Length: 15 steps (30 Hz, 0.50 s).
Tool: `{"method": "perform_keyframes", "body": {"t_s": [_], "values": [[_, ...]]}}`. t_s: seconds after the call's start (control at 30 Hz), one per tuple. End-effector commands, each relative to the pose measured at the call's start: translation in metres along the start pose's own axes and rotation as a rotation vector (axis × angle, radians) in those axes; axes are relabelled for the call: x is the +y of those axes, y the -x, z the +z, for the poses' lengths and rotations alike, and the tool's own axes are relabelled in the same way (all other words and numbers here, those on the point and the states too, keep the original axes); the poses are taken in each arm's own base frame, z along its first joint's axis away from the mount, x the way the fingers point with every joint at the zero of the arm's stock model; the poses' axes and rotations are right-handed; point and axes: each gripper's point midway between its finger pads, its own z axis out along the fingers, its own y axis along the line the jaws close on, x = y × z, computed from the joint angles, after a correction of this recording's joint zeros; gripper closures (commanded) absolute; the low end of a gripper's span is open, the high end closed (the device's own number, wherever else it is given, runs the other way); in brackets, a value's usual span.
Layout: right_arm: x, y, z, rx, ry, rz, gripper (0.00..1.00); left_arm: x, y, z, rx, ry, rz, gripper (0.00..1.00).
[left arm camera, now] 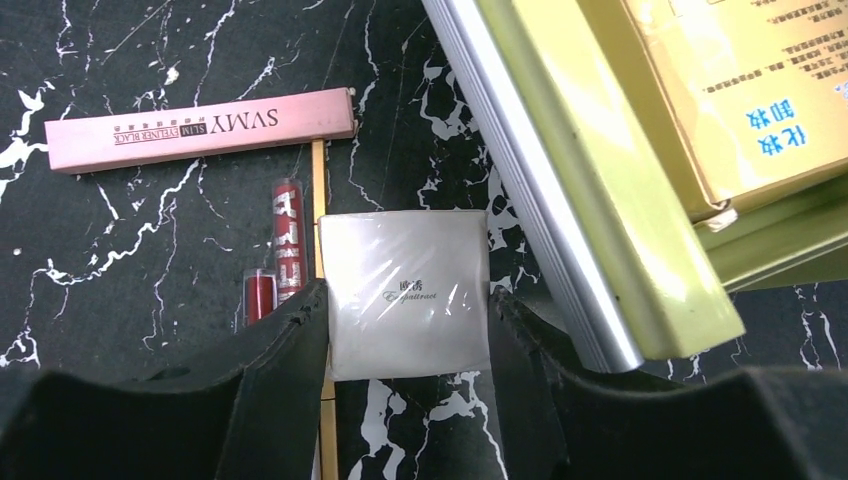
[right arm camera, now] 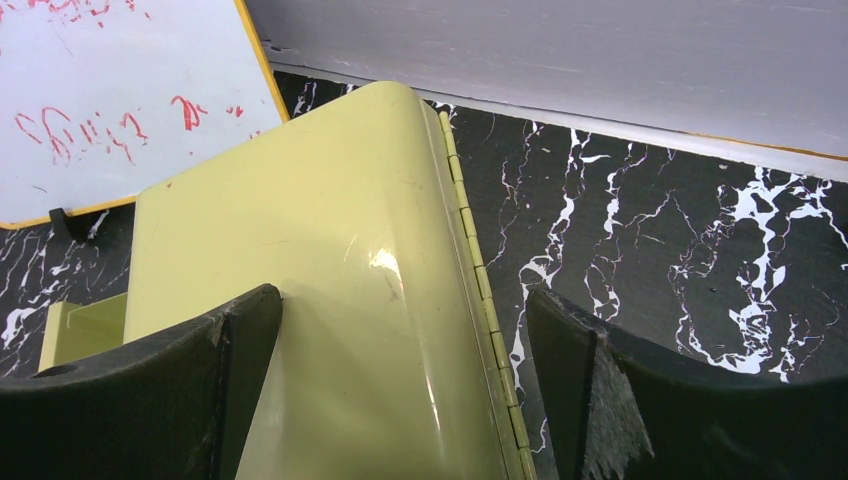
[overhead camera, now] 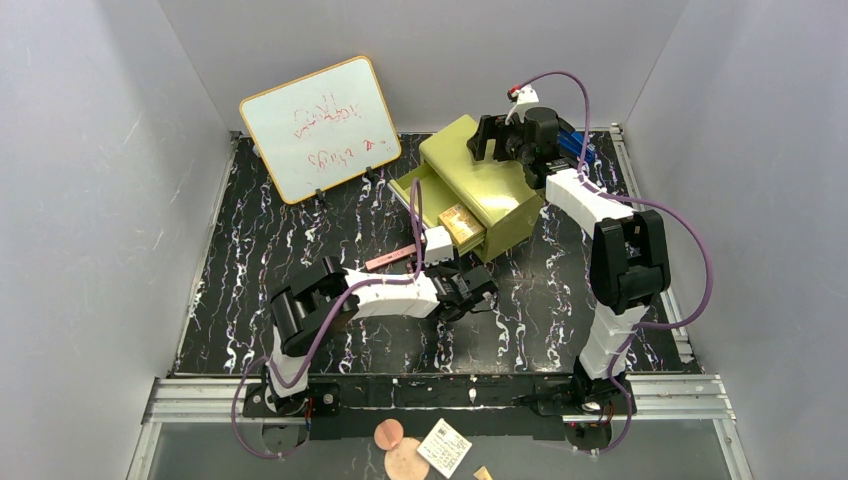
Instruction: Organize the makeup
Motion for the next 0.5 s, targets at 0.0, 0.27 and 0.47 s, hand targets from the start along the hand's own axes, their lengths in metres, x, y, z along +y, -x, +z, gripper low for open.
{"method": "perform_keyframes", "body": {"t_s": [0.0,0.27,0.47], "values": [[-0.033,-0.205,-0.036,0.634,-0.115,0.072,0.01,0.016,0.026,-0.003,-0.077,0.057,0.006,1.0],[-0.033,-0.206,-0.036,0.638,-0.114,0.075,0.01,0.025,0.051,-0.017,-0.088,0.049,-0.025,1.0],[-0.033,-0.206,-0.037,0.636,-0.114,0.074,0.01,0.038,0.07,-0.031,-0.081,0.044,-0.073,1.0]]}}
